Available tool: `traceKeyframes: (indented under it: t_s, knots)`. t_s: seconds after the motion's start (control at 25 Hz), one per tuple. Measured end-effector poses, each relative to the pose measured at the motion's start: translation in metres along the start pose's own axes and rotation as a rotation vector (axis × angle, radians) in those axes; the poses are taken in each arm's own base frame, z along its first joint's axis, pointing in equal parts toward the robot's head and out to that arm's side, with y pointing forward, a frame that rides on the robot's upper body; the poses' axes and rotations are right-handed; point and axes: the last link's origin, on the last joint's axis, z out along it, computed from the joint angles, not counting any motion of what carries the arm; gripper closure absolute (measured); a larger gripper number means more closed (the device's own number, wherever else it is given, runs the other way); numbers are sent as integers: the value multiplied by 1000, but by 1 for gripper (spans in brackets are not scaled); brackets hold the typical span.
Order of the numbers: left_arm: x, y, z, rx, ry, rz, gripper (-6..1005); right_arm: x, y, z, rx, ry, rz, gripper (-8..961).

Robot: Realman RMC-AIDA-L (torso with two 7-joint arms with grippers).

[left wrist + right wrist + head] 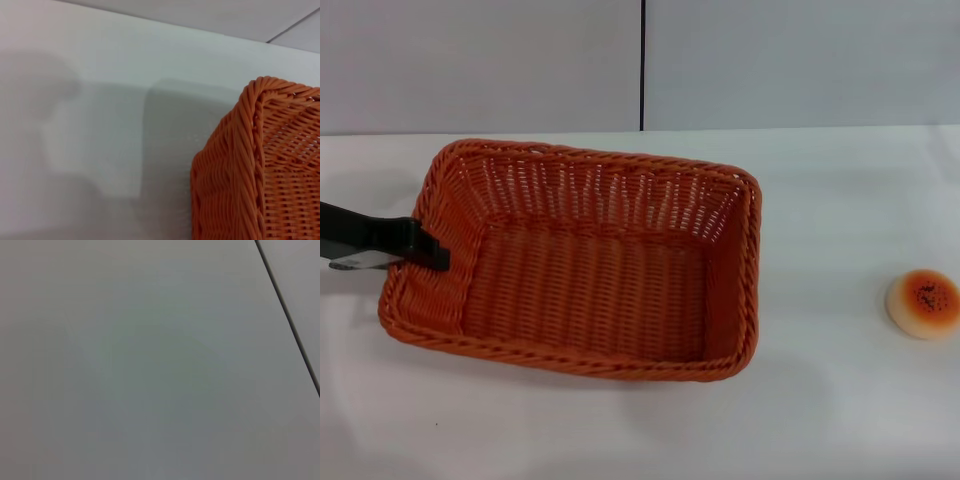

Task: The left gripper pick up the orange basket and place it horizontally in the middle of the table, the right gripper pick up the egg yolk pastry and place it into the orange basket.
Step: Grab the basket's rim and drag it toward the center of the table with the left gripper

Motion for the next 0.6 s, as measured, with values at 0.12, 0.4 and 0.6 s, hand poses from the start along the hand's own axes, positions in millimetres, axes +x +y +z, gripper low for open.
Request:
traceKeyframes:
  t_s: [0.12, 0.4, 0.6]
  knots:
    - [-1, 0, 0, -12, -2, -8, 853, 0, 0, 0, 0, 2, 0, 374]
    - [-3, -11, -5, -79, 37, -101, 747, 1, 1, 0, -4, 4, -1, 377]
    - [-6, -17, -7, -101, 42, -128, 607, 1, 2, 0, -9, 2, 1, 380]
